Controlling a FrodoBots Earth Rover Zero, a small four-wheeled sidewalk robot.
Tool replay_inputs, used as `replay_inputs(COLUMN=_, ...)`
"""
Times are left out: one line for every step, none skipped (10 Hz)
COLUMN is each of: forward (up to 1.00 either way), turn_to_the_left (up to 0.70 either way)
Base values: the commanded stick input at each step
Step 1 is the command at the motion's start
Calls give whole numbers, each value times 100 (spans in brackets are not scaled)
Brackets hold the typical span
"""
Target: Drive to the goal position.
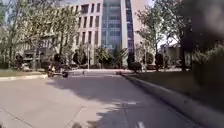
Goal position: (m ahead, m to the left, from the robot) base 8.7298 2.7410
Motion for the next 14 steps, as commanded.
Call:
replay_inputs(forward=70, turn_to_the_left=0)
replay_inputs(forward=70, turn_to_the_left=0)
replay_inputs(forward=70, turn_to_the_left=0)
replay_inputs(forward=70, turn_to_the_left=0)
replay_inputs(forward=70, turn_to_the_left=0)
replay_inputs(forward=70, turn_to_the_left=0)
replay_inputs(forward=70, turn_to_the_left=0)
replay_inputs(forward=70, turn_to_the_left=0)
replay_inputs(forward=70, turn_to_the_left=0)
replay_inputs(forward=70, turn_to_the_left=0)
replay_inputs(forward=70, turn_to_the_left=0)
replay_inputs(forward=70, turn_to_the_left=0)
replay_inputs(forward=70, turn_to_the_left=0)
replay_inputs(forward=70, turn_to_the_left=0)
